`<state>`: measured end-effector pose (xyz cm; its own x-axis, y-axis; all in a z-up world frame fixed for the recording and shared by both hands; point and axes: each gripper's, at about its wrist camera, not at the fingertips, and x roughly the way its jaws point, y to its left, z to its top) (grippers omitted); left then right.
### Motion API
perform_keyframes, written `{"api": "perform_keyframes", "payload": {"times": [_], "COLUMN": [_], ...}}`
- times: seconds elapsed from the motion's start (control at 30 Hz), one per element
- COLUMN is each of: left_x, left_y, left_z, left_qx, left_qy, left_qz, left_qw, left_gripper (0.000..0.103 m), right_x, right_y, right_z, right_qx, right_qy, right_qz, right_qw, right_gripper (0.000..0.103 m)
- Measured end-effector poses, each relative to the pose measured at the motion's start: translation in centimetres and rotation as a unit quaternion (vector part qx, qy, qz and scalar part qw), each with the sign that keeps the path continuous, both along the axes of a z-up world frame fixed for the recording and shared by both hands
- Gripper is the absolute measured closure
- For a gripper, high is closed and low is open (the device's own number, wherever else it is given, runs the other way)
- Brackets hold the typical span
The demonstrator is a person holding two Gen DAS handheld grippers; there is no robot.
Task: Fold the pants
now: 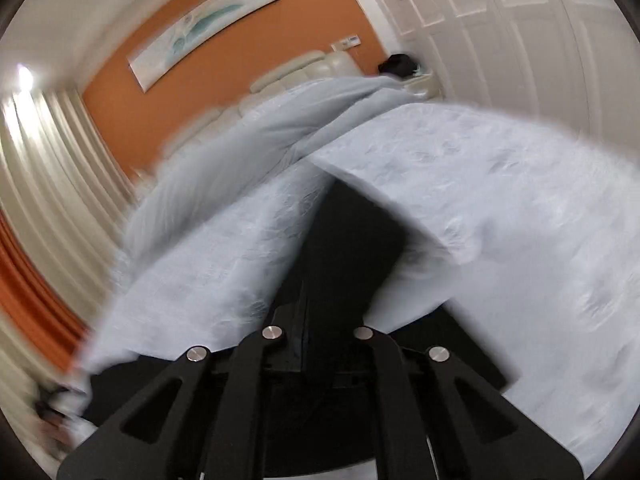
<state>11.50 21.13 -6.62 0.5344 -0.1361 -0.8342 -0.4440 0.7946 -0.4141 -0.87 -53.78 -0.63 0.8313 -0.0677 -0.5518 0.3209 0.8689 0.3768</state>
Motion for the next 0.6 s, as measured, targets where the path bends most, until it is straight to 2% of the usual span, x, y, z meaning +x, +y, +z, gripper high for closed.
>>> {"api": "perform_keyframes", "payload": {"times": [0.03, 0.07, 0.1, 0.13, 0.17, 0.2, 0.23, 0.27, 0.33, 0.37, 0.47, 0.53, 0.6], "left_x": [0.5, 0.7, 1.2, 1.4, 1.2, 1.0, 1.1, 1.3, 1.8, 1.7, 1.5, 1.0, 0.5], "left_y": [-0.3, -0.4, -0.6, -0.6, 0.0, 0.3, 0.2, -0.1, -0.6, -1.0, -2.8, -2.7, -1.8], "left_z": [-0.5, -1.0, -1.6, -2.3, -2.8, -3.1, -3.1, -3.1, -3.4, -3.5, -4.0, -4.3, -4.6], "left_qx": [0.016, 0.026, 0.035, 0.04, 0.041, 0.043, 0.05, 0.064, 0.094, 0.114, 0.181, 0.186, 0.164], "left_qy": [0.012, 0.019, 0.031, 0.042, 0.046, 0.05, 0.052, 0.057, 0.074, 0.086, 0.112, 0.12, 0.125], "left_qz": [0.002, 0.003, 0.003, 0.005, 0.006, 0.006, 0.004, -0.004, -0.024, -0.036, -0.075, -0.086, -0.093], "left_qw": [0.9998, 0.9995, 0.9989, 0.9983, 0.9981, 0.9978, 0.9974, 0.9963, 0.9925, 0.9891, 0.9741, 0.9714, 0.9741], "left_gripper": [0.022, 0.022, 0.022, 0.022, 0.022, 0.022, 0.022, 0.022, 0.021, 0.021, 0.019, 0.018, 0.017], "right_x": [1.1, 1.6, 2.0, 1.8, 1.4, 1.1, 0.5, -0.7, -2.1, -2.6, -1.8, 0.2, 3.4], "right_y": [-2.0, -3.2, -4.1, -4.5, -4.5, -4.6, -4.6, -4.5, -3.9, -3.2, -0.1, 3.0, 7.9], "right_z": [-3.8, -6.6, -9.3, -10.1, -8.8, -7.3, -5.9, -4.0, -1.9, -0.7, 0.5, 0.2, -0.2], "right_qx": [0.035, 0.063, 0.068, 0.068, 0.048, 0.024, 0.002, -0.021, -0.045, -0.055, -0.033, -0.018, -0.025], "right_qy": [0.072, 0.122, 0.184, 0.186, 0.17, 0.176, 0.17, 0.147, 0.119, 0.097, 0.064, 0.069, 0.083], "right_qz": [-0.018, -0.028, -0.042, -0.031, -0.027, -0.049, -0.079, -0.118, -0.144, -0.138, -0.069, -0.009, 0.074], "right_qw": [0.997, 0.99, 0.98, 0.98, 0.984, 0.983, 0.982, 0.982, 0.981, 0.984, 0.995, 0.997, 0.993], "right_gripper": [0.098, 0.098, 0.098, 0.094, 0.077, 0.063, 0.037, 0.029, 0.029, 0.029, 0.029, 0.03, 0.032]}}
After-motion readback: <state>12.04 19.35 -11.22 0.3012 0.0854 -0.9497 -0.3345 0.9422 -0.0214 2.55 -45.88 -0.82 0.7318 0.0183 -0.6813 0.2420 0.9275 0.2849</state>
